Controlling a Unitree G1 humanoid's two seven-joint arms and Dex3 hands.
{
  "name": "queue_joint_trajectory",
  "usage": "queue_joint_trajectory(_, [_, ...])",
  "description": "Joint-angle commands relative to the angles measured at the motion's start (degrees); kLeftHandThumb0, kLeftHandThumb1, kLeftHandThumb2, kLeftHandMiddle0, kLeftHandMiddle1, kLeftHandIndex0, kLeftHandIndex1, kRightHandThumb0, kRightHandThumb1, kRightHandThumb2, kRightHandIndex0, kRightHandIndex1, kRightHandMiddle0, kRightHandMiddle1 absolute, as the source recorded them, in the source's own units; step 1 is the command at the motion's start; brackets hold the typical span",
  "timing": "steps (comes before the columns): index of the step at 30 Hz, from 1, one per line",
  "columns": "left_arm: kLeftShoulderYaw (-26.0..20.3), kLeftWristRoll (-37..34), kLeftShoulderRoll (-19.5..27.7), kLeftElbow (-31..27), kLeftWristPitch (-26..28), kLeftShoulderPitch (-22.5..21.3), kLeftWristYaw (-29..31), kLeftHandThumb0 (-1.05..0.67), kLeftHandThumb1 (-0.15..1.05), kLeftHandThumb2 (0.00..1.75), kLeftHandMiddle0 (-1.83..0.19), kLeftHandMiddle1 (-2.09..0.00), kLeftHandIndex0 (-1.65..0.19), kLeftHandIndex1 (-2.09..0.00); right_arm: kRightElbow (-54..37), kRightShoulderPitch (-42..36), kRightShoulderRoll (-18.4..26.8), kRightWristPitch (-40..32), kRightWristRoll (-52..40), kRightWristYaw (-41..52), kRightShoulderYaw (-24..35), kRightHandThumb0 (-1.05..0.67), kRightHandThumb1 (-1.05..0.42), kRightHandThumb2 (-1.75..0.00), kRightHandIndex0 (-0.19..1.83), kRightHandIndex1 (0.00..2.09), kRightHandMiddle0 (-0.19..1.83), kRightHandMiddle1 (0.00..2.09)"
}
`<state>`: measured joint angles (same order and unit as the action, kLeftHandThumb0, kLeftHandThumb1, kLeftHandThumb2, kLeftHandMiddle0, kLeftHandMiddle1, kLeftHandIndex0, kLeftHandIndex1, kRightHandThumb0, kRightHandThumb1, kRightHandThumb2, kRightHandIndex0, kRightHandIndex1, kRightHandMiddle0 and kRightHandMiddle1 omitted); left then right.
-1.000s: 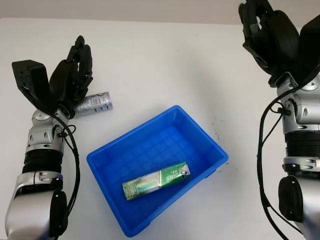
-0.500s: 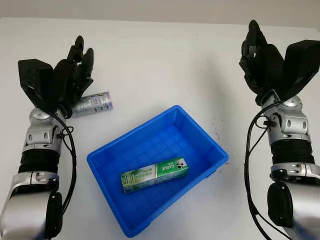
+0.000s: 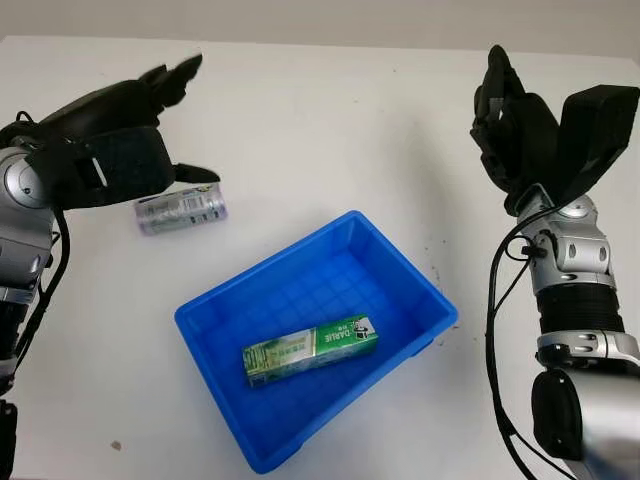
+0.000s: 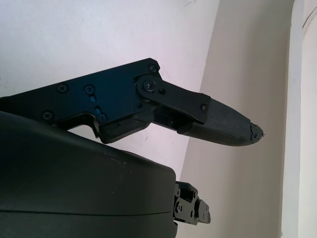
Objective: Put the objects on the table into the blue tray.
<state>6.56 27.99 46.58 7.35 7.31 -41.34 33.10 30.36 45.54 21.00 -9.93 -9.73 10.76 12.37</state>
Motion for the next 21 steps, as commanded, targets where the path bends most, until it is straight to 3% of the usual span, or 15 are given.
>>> queue_joint_trajectory(1, [1.4, 1.38, 1.29, 0.96, 0.07, -1.5, 1.2, -0.79, 0.93, 0.04, 0.16, -0.05, 0.15, -0.04, 0.11, 0.96, -0.23, 0.52, -0.42, -0.33, 0.69, -0.78, -1.05, -0.79, -0.19, 0.0, -0.19, 0.0])
queue_joint_trajectory(6, [1.98, 1.95, 0.83, 2.75, 1.43, -1.07, 2.92, -0.85, 0.95, 0.06, 0.19, -0.01, 0.19, -0.01, 0.29, 0.92, 0.22, 0.51, -0.37, 0.27, 0.44, -0.78, -1.05, -0.79, -0.19, 0.0, -0.19, 0.0])
queue_joint_trajectory(11, [3.18, 3.92, 0.47, 5.32, -0.38, -0.14, 0.51, -0.89, 0.97, 0.06, 0.18, -0.03, 0.18, -0.02, 0.48, 1.08, 0.18, 0.62, -0.54, 0.52, 0.69, -0.78, -1.05, -0.8, -0.19, 0.0, -0.19, 0.0])
queue_joint_trajectory(15, [5.37, 6.63, 0.04, 7.39, -2.1, 0.29, -1.38, -0.81, 0.94, 0.04, 0.16, -0.05, 0.15, -0.04, 0.24, 1.08, 0.14, 0.18, -0.62, 0.39, 0.77, -0.78, -1.05, -0.8, -0.19, 0.0, -0.19, 0.0])
queue_joint_trajectory(21, [8.79, 12.99, -1.34, 7.68, 1.76, 0.57, -2.67, -0.72, 0.89, 0.04, 0.06, -0.09, 0.07, -0.08, -0.27, 1.0, 0.4, -0.16, -0.67, 0.89, 0.72, -0.78, -1.05, -0.8, -0.19, 0.0, -0.19, 0.0])
